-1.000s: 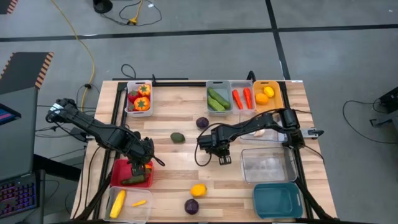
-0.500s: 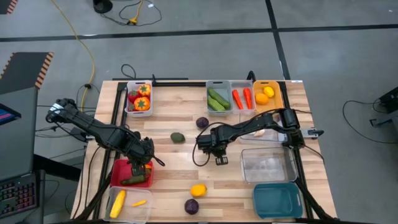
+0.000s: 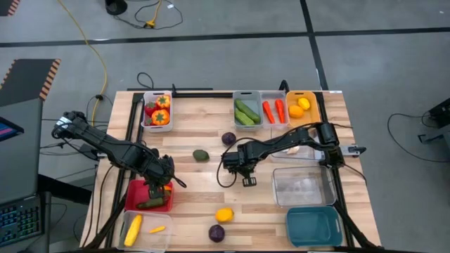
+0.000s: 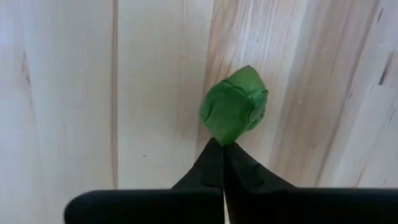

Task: Sort produce into baskets
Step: Put the green chili pepper into the red bin

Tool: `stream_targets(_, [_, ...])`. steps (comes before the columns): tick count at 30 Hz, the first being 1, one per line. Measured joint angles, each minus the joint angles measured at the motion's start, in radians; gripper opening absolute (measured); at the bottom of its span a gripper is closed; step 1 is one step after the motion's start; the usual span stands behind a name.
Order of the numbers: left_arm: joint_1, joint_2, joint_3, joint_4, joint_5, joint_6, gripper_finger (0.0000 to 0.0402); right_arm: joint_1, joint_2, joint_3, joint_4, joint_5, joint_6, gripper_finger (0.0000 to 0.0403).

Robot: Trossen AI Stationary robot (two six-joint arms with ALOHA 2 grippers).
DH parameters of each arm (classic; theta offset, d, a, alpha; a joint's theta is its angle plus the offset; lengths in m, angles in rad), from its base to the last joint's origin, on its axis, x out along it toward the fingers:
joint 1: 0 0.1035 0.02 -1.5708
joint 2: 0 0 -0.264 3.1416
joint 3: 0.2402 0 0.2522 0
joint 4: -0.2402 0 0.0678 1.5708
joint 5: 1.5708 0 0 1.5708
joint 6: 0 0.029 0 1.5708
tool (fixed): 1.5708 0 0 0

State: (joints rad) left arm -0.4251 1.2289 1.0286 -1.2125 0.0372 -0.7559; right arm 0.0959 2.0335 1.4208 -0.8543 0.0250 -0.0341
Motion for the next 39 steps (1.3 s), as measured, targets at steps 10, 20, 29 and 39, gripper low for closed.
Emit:
stream_targets(10, [0.0,0.0,0.0,0.0,0.0,0.0,0.017,0.0,0.0,0.0,0.047,-0.001,0.018,0.0017])
stream_targets(20, [0.0,0.0,0.0,0.058,-0.058,0.002,0.017,0.001,0.0,0.0,0.182,-0.003,0.018,0.0019])
stream_targets(29, [0.0,0.0,0.0,0.3,-0.285,0.141,0.017,0.001,0.0,0.0,0.197,-0.003,0.032,0.0019])
stream_targets(39, [0.0,0.0,0.0,0.556,-0.378,0.33,0.0174,0.002,-0.024,0.032,0.16,-0.002,0.033,0.0032])
